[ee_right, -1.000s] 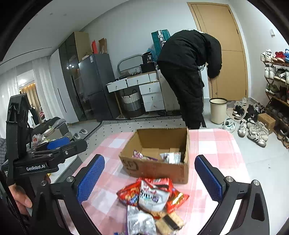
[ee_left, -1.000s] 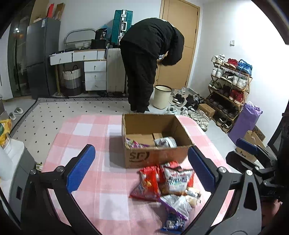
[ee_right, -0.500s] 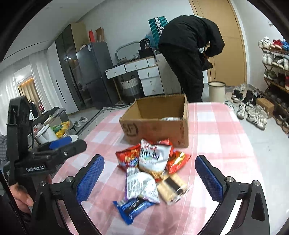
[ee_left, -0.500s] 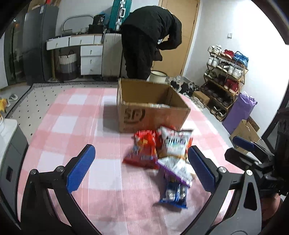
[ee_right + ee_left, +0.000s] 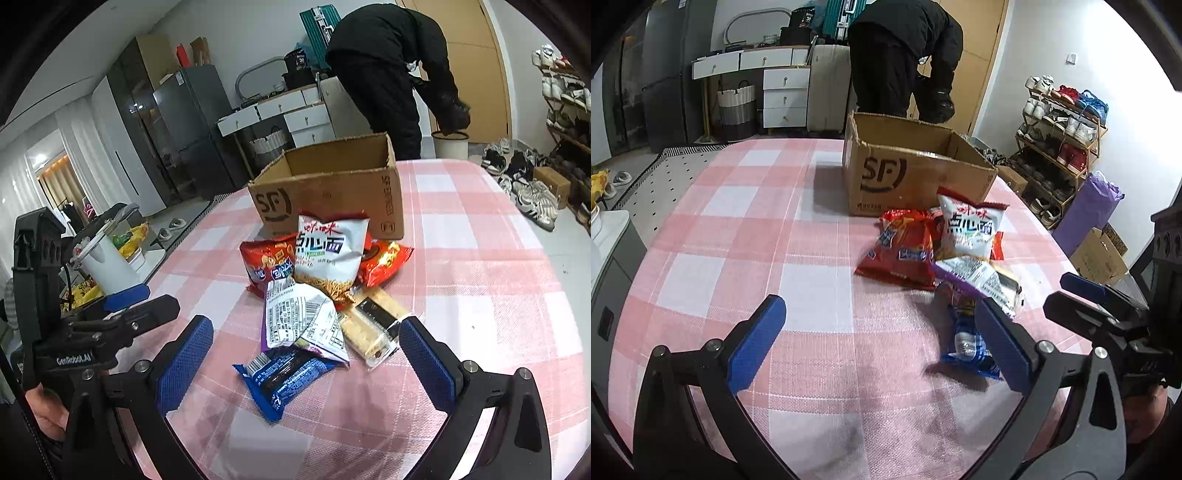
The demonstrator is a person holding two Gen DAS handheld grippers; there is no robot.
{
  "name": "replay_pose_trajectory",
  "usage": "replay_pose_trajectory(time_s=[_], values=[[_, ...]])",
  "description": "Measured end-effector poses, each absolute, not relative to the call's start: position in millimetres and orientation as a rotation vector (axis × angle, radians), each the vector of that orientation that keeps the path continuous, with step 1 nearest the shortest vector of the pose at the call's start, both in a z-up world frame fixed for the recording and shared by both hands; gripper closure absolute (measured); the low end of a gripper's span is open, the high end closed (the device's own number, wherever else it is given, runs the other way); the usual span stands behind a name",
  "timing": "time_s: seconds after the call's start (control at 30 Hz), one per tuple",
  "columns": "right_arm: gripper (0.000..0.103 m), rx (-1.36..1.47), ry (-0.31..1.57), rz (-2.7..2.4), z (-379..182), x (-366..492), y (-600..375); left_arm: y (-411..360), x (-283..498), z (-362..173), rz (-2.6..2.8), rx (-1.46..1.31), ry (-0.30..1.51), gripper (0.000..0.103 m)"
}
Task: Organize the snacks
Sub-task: 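Close the right tool on the white bag with purple print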
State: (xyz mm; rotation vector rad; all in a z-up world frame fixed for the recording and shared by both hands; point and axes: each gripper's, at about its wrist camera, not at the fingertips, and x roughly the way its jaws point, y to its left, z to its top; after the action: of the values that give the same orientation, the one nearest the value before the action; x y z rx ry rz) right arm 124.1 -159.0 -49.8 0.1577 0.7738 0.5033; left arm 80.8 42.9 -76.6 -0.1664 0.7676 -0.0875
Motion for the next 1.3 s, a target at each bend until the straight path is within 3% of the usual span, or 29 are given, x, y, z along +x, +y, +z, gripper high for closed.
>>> replay_pose_trajectory(time_s=[0.9, 1.03, 1.17, 1.23, 1.3], values=[[0.001, 0.266, 0.920, 0.583, -101.3, 194.7, -129.6, 49.8, 99.9, -126.0, -0.102, -0.205, 0.880, 0.001], [0.022, 0.256, 0.935, 0.602, -104.2, 200.5, -119.5, 50.2, 102.3, -129.2, -0.100, -0.208, 0.889, 0.001], [0.027, 0.240, 0.931, 0.607, -104.8, 200.6, -112.2, 50.9, 102.7, -128.8, -0.099, -0.211, 0.886, 0.001], [0.039, 0.234, 0.927, 0.589, -106.4, 199.7, -113.3, 51.3, 101.6, -129.3, -0.098, -0.212, 0.884, 0.001], [0.043, 0.252, 0.929, 0.595, -108.0, 200.0, -115.6, 51.6, 101.5, -129.9, -0.089, -0.210, 0.888, 0.001]])
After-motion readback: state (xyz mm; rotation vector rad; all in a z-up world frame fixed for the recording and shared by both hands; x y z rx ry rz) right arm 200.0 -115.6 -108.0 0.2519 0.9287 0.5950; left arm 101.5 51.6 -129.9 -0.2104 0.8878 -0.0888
